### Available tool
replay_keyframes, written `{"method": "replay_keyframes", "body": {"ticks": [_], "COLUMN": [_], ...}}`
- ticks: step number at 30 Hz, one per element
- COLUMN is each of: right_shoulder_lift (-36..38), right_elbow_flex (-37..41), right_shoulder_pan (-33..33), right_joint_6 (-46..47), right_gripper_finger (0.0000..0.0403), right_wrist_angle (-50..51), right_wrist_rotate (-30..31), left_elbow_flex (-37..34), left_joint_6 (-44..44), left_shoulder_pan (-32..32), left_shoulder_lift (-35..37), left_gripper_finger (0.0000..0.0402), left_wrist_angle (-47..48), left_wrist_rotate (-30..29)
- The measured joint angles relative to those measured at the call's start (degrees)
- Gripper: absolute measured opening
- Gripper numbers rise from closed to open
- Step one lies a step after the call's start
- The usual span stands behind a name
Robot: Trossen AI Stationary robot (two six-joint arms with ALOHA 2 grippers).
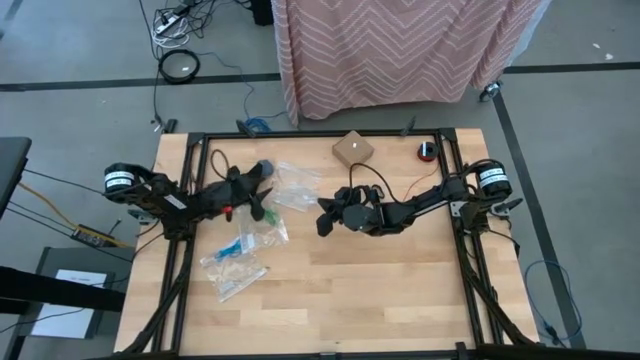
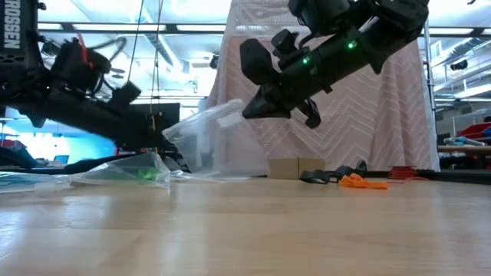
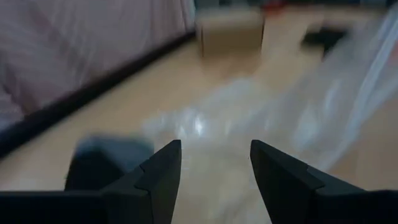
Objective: Sort rubber bands
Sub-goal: Open the transparent zip bag
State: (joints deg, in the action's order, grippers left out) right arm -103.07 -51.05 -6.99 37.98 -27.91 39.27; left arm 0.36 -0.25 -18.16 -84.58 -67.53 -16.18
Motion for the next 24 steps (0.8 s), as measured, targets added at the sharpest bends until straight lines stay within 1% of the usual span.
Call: {"method": "replay_keyframes", "body": {"ticks": [5, 7, 11, 14, 16, 24], "right_shoulder_lift": [0.0, 0.0, 0.0, 0.0, 0.0, 0.0], "right_elbow_flex": [0.0, 0.0, 0.0, 0.0, 0.0, 0.0], "right_shoulder_pan": [1.11, 1.61, 2.32, 2.98, 3.55, 5.99], "right_joint_6": [-1.08, -1.81, -2.29, -2.69, -3.09, -4.78], "right_gripper_finger": [0.0, 0.0, 0.0, 0.0, 0.0, 0.0], "right_wrist_angle": [-0.11, -0.18, -0.17, -0.41, -0.61, -1.13], "right_wrist_rotate": [-0.27, -1.24, -2.16, -2.05, -2.05, -5.03], "left_elbow_flex": [-0.02, -0.02, -0.04, -0.04, -0.04, -0.06], "left_joint_6": [4.24, 4.77, 4.52, 4.8, 5.4, 6.2], "left_shoulder_pan": [-0.3, -0.32, -0.31, -0.3, -0.27, -0.27], "left_shoulder_lift": [-0.02, -0.02, -0.02, -0.02, -0.02, -0.02], "left_gripper_finger": [0.0203, 0.0203, 0.0203, 0.0203, 0.0203, 0.0202], "left_wrist_angle": [9.22, 10.45, 6.23, 1.34, -0.66, -1.62], "left_wrist_rotate": [0.96, 1.12, 4.13, 8.58, 10.33, 10.97]}}
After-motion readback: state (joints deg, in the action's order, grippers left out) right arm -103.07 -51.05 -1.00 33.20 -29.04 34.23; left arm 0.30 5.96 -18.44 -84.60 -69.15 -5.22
